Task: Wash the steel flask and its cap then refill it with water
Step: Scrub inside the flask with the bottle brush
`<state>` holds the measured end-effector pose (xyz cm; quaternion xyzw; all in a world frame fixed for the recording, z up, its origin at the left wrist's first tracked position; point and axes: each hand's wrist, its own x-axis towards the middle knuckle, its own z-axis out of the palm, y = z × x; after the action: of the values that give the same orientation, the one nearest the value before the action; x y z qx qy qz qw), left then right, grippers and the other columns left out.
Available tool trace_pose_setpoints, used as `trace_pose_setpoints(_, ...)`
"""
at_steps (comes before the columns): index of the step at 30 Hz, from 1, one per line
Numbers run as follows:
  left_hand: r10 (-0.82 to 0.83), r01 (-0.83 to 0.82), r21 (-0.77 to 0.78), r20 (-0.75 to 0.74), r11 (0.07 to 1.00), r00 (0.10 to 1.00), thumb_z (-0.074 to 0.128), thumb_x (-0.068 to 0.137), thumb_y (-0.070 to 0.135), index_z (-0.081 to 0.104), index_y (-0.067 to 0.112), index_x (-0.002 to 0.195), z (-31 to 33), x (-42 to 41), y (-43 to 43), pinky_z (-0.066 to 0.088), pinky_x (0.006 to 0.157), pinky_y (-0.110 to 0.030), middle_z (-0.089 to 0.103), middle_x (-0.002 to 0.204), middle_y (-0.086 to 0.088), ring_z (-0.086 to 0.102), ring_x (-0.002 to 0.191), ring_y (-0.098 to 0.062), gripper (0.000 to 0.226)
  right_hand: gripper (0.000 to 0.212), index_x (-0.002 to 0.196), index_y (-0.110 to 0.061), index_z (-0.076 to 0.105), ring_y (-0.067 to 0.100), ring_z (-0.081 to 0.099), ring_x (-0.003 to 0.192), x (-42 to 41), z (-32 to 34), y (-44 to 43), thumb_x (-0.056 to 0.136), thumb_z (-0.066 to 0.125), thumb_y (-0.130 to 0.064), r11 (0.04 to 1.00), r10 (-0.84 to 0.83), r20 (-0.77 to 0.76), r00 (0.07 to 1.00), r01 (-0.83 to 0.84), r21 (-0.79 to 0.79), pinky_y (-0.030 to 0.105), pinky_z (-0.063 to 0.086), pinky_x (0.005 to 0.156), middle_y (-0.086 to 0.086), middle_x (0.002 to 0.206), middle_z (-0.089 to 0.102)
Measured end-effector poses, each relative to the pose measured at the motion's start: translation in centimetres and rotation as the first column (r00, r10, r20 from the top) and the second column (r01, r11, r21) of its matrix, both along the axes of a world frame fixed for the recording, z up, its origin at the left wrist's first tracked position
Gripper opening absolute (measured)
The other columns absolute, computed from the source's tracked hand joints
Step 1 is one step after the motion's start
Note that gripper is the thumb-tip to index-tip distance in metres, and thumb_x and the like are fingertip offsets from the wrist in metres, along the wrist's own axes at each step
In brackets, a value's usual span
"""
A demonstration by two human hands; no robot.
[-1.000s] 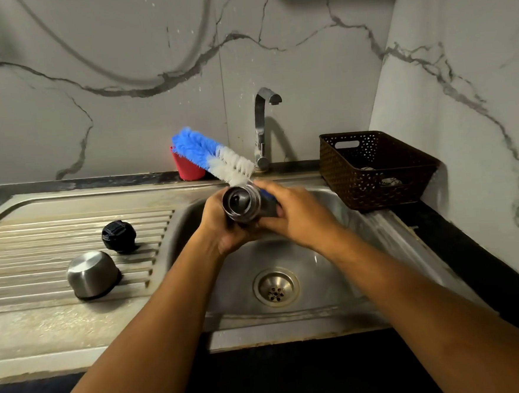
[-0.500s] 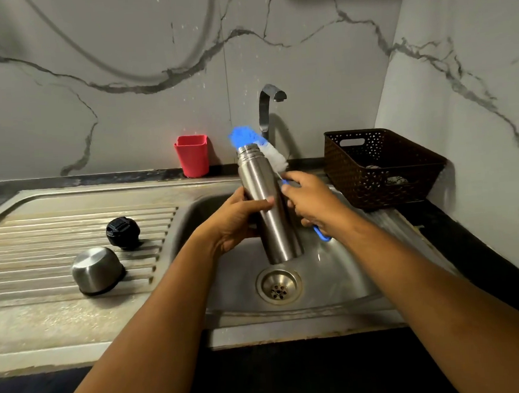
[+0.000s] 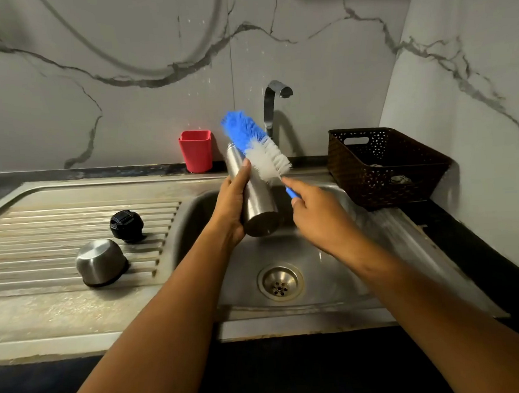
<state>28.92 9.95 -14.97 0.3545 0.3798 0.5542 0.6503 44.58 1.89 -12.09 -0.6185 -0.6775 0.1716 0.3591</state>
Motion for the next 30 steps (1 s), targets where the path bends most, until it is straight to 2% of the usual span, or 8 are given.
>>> trace_pose_setpoints(5,0.117,-0.097,-0.107,0.198,0.990,0.973,0.068,0.093,0.051,0.060,0.020,0.137,-0.6,-2.2,1.0,0.057,0.097,-0.058,0.076,0.119,-0.016,0.073,0.109,-0.037,0.055,0.051,0.152,-0.041,0.046,-0.003,0.048,0.066,0.1,-1.8,-3.7,0.108,0.041,-0.017,0.988,0.123,-0.069,0.990,-0.129,-0.082,0.007,0.036,0.054,-0.006,0.107,0.060)
trace_pose_setpoints(7,0.136,-0.115,-0.110,0.215,0.987,0.967,0.063,0.095,0.056,0.061,0.020,0.135,-0.1,-2.2,0.8,0.057,0.097,-0.058,0.078,0.114,-0.015,0.075,0.105,-0.036,0.054,0.051,0.153,-0.038,0.046,-0.002,0.050,0.068,0.3,-1.9,-2.6,0.108,0.041,-0.015,0.992,0.110,-0.073,0.991,-0.114,-0.057,0.006,0.038,0.053,-0.005,0.113,0.062)
trace_pose_setpoints(11,0.058,-0.050,-0.051,0.171,0.997,0.984,0.062,0.098,0.054,0.059,0.018,0.134,1.1,-1.1,-0.4,0.065,0.074,-0.044,0.080,0.106,-0.013,0.079,0.089,-0.029,0.052,0.051,0.155,-0.034,0.044,0.013,0.064,0.100,-0.3,-1.1,-1.0,0.108,0.041,-0.015,0.995,0.078,-0.110,0.991,-0.084,-0.048,0.010,0.043,0.069,0.002,0.141,0.060)
trace_pose_setpoints(16,0.104,-0.087,-0.097,0.190,0.992,0.976,0.059,0.100,0.051,0.056,0.018,0.141,0.7,-2.3,0.2,0.064,0.079,-0.051,0.077,0.117,-0.015,0.078,0.097,-0.033,0.053,0.051,0.154,-0.041,0.043,-0.004,0.046,0.062,0.1,-1.8,-4.9,0.108,0.041,-0.018,0.990,0.114,-0.078,0.990,-0.120,-0.074,0.006,0.039,0.053,-0.015,0.094,0.056)
trace_pose_setpoints(20,0.080,-0.066,-0.116,0.124,0.991,0.989,0.044,0.105,0.058,0.057,0.018,0.144,1.0,-0.9,-0.4,0.064,0.069,-0.040,0.075,0.120,-0.015,0.078,0.089,-0.028,0.057,0.052,0.155,-0.037,0.042,0.003,0.054,0.074,-0.1,-1.1,-2.0,0.108,0.040,-0.016,0.998,0.056,-0.031,0.998,-0.057,-0.040,0.008,0.035,0.053,0.008,0.130,0.066)
trace_pose_setpoints(23,0.022,-0.009,-0.106,0.121,0.994,0.992,0.053,0.098,0.065,0.060,0.017,0.138,1.4,-0.7,-1.0,0.064,0.071,-0.040,0.078,0.109,-0.013,0.078,0.086,-0.027,0.063,0.052,0.156,-0.035,0.041,0.017,0.066,0.101,-0.3,-0.9,-1.4,0.108,0.040,-0.015,0.998,0.043,-0.074,0.996,-0.046,-0.052,0.010,0.042,0.064,0.006,0.144,0.059)
trace_pose_setpoints(27,0.066,-0.039,-0.147,0.181,0.988,0.981,0.065,0.097,0.052,0.061,0.015,0.131,1.2,-2.2,-0.6,0.064,0.062,-0.043,0.080,0.097,-0.014,0.079,0.079,-0.029,0.051,0.051,0.156,-0.040,0.040,0.006,0.060,0.087,-0.5,-2.3,-4.5,0.109,0.039,-0.018,0.992,0.077,-0.113,0.991,-0.088,-0.095,0.017,0.046,0.073,0.002,0.139,0.063)
trace_pose_setpoints(30,0.079,-0.048,-0.175,0.170,0.983,0.982,0.054,0.103,0.051,0.056,0.015,0.141,1.0,-1.9,-0.5,0.062,0.058,-0.039,0.079,0.090,-0.013,0.078,0.072,-0.027,0.052,0.051,0.156,-0.037,0.041,0.005,0.063,0.081,-0.5,-1.9,-3.0,0.109,0.039,-0.016,0.996,0.065,-0.105,0.992,-0.072,-0.061,0.010,0.045,0.062,0.004,0.140,0.062)
